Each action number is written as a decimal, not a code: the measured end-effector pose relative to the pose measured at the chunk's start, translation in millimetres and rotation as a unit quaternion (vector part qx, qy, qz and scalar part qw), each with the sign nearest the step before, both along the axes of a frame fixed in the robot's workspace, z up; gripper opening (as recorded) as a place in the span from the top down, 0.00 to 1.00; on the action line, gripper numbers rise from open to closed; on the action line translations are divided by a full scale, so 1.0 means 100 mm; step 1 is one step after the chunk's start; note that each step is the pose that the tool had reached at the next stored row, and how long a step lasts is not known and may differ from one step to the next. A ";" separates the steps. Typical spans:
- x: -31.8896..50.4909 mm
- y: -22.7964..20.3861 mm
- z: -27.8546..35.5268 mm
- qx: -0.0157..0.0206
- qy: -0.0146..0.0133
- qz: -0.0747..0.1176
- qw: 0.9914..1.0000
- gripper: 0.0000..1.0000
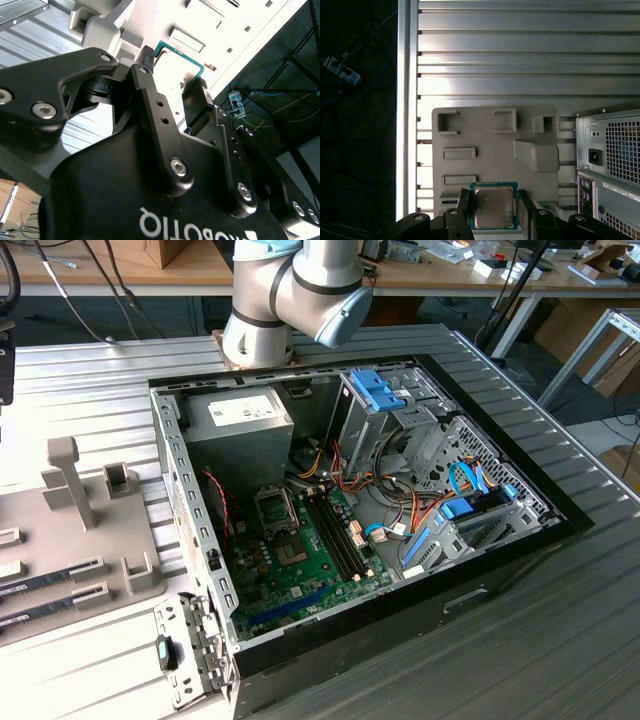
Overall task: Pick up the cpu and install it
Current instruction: 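Pick up the cpu and move it towards the insertion slot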
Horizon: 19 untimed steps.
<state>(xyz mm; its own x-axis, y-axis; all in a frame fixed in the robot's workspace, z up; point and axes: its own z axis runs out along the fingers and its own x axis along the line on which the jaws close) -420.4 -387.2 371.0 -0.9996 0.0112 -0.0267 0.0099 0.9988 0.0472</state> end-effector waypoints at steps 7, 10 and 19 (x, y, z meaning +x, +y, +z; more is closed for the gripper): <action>0.034 0.000 0.000 0.000 0.000 0.000 1.000 0.53; 0.045 0.000 0.000 0.000 0.000 0.000 1.000 0.53; 0.077 0.000 0.000 0.000 0.000 0.000 1.000 0.53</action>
<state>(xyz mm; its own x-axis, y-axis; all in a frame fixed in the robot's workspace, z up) -412.8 -387.2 371.0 -0.9996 0.0112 -0.0267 0.0099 0.9988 0.0472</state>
